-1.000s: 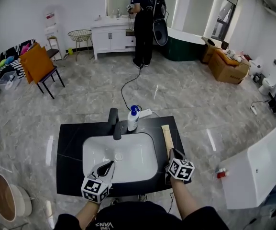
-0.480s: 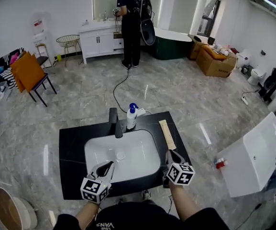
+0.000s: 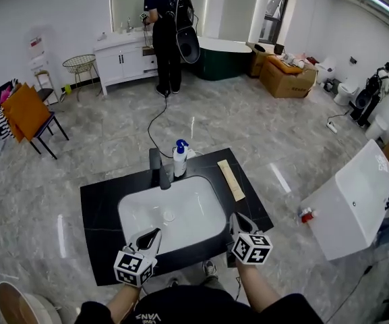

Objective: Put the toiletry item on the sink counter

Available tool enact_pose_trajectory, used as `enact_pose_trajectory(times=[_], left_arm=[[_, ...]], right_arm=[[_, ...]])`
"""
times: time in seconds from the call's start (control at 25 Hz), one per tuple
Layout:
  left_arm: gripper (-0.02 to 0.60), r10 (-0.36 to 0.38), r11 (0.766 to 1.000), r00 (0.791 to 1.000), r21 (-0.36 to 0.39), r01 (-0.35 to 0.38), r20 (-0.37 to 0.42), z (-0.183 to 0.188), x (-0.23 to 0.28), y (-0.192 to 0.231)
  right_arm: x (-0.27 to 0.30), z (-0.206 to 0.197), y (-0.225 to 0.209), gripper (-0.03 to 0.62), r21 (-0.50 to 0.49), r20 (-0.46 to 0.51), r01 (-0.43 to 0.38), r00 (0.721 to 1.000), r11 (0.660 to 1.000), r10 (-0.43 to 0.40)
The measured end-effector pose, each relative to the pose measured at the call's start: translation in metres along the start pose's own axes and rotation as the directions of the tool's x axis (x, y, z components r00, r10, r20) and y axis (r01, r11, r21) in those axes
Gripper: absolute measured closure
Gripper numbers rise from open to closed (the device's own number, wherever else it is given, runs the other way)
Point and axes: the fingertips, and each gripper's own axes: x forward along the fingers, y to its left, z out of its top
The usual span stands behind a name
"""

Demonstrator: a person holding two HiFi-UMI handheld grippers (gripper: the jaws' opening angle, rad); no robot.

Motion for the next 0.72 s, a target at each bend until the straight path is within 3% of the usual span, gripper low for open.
enact_pose_trajectory(times=[0.72], left_arm=[[0.572, -0.111, 0.993, 0.994, 0.036, 0.112, -0.020, -0.013, -0.018, -0.012]], right_arm=[[-0.047, -0.030, 0.025, 0.595, 0.031, 0.024, 0.055, 0.998, 0.998, -0.056]])
